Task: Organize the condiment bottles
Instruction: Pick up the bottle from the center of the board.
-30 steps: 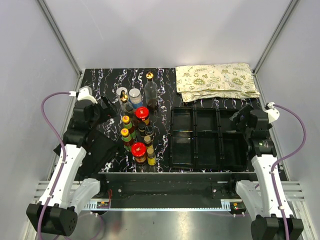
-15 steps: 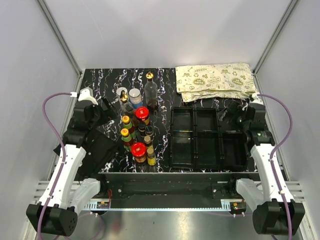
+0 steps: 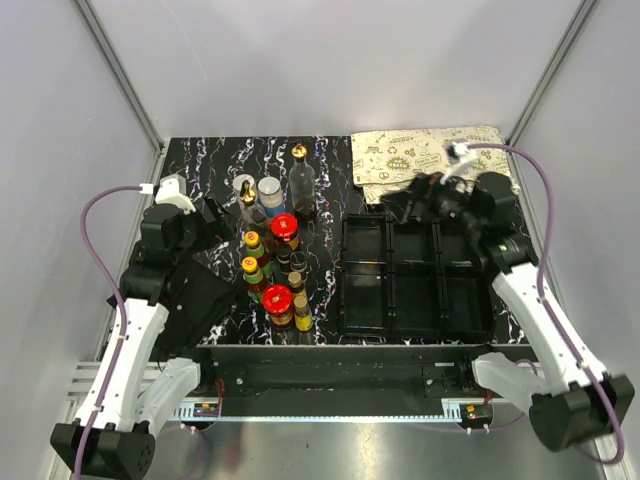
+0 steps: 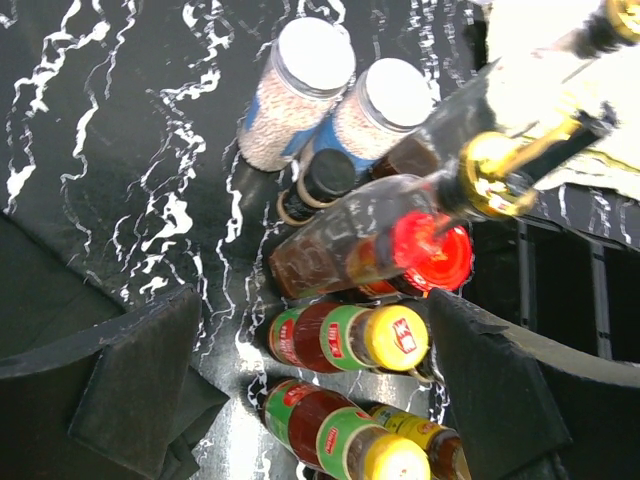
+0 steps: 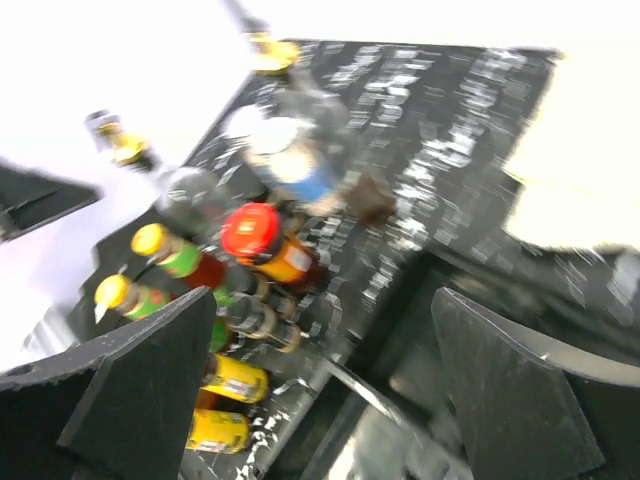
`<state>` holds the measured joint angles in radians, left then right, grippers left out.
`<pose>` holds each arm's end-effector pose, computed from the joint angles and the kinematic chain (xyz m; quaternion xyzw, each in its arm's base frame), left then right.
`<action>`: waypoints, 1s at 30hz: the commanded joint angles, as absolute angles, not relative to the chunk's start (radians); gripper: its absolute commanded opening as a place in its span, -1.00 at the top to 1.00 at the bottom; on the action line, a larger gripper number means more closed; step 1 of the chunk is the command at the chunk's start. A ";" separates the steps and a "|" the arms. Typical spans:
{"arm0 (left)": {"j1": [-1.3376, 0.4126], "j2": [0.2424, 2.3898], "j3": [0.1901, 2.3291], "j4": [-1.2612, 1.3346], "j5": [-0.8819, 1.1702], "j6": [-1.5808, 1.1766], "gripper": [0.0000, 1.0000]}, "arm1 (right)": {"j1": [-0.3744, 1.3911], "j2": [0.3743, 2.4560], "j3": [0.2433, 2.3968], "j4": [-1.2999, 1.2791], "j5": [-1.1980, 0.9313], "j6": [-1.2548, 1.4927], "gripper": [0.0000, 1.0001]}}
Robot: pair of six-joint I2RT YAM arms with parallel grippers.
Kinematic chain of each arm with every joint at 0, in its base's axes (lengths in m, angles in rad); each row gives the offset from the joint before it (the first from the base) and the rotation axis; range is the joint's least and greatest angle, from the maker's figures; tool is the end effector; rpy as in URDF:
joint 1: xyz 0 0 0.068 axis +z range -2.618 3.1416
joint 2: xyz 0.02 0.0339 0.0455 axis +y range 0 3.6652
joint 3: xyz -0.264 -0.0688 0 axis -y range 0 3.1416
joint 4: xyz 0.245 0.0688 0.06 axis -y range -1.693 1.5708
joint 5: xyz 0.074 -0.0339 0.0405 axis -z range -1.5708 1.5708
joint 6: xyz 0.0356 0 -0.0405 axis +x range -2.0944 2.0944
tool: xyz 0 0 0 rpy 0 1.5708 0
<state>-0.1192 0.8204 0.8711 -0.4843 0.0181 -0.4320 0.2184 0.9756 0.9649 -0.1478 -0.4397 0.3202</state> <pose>0.1797 -0.0222 0.3329 -0.1264 0.8331 -0.1539 0.5160 0.2139 0.0630 0.3727 -0.1036 0.7488 0.3284 0.5663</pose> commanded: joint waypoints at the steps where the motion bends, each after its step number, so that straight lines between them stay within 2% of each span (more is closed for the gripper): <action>1: -0.118 0.781 0.917 -0.437 0.089 -0.394 -0.98 | 0.342 1.139 1.080 -0.012 -0.451 0.219 -0.99; 6: -0.118 0.762 0.894 -0.387 0.121 -0.383 -0.98 | 0.488 1.343 1.222 0.063 -0.356 0.114 -0.99; 11: -0.118 0.752 0.876 -0.359 0.144 -0.376 -0.98 | 0.525 1.561 1.337 0.210 -0.302 0.098 -0.98; 18: -0.118 0.753 0.865 -0.347 0.173 -0.371 -0.98 | 0.586 1.853 1.558 0.227 -0.270 0.066 -0.86; 25: -0.118 0.755 0.867 -0.348 0.170 -0.370 -0.98 | 0.624 1.960 1.628 0.299 -0.213 0.060 -0.77; 30: -0.118 0.758 0.867 -0.348 0.183 -0.373 -0.98 | 0.640 2.014 1.674 0.310 -0.169 0.048 -0.61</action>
<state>-0.1192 0.7612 0.8677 -0.3973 0.1444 -0.3882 0.6231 1.9892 1.5948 0.2272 -0.2401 0.0765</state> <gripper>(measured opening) 0.985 0.833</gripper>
